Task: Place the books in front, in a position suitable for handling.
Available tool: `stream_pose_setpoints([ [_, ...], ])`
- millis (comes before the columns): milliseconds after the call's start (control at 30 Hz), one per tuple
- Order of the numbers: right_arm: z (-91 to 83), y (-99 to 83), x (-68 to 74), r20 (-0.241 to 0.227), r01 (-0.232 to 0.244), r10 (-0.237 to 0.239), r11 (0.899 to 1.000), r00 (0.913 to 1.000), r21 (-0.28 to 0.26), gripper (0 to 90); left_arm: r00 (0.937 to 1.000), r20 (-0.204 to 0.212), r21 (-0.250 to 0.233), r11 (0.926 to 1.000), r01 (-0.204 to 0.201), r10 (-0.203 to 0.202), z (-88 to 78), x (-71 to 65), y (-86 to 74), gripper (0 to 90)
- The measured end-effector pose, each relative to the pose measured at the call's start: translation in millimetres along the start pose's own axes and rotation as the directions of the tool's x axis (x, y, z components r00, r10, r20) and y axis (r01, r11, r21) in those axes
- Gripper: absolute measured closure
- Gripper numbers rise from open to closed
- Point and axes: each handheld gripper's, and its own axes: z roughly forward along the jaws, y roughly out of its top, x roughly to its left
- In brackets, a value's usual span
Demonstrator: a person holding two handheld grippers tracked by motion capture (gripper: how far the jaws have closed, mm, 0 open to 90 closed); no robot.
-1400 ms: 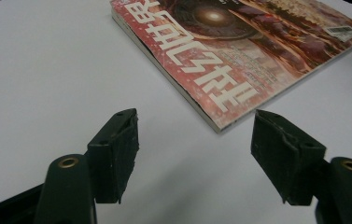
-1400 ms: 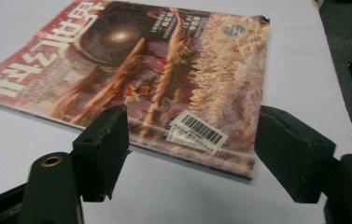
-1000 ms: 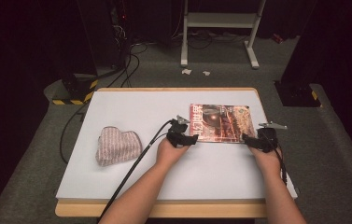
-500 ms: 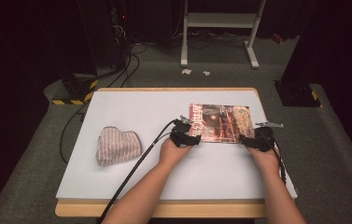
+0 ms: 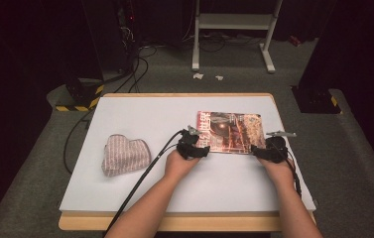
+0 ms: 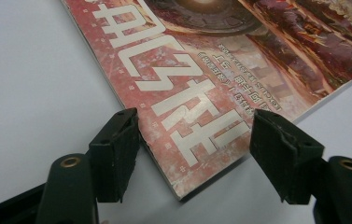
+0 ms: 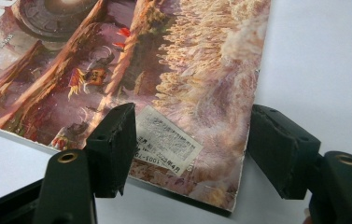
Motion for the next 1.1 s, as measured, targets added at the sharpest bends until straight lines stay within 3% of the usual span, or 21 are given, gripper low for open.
stream_pose_setpoints([
  [367, -4.5, -6.9, 24.5, -0.027, 0.058, -0.058, 0.998, 0.9979, 0.0, 35.6, 0.9991, -0.024, 0.01, 0.9993, -0.035, 0.035, -26.0, 8.4, -19.2, 34.7],
  [933, -22.4, -34.6, 84.5, -0.091, 0.139, -0.14, 0.99, 0.986, -0.015, 35.8, 0.9963, -0.049, 0.01, 0.9975, -0.07, 0.07, -87.9, 15.4, -76.3, 35.5],
  [1100, -28.2, -42.9, 99.1, -0.106, 0.153, -0.154, 0.988, 0.9823, -0.019, 35.8, 0.9958, -0.052, 0.016, 0.9971, -0.074, 0.075, -99.1, 17.2, -85.7, 35.6],
])
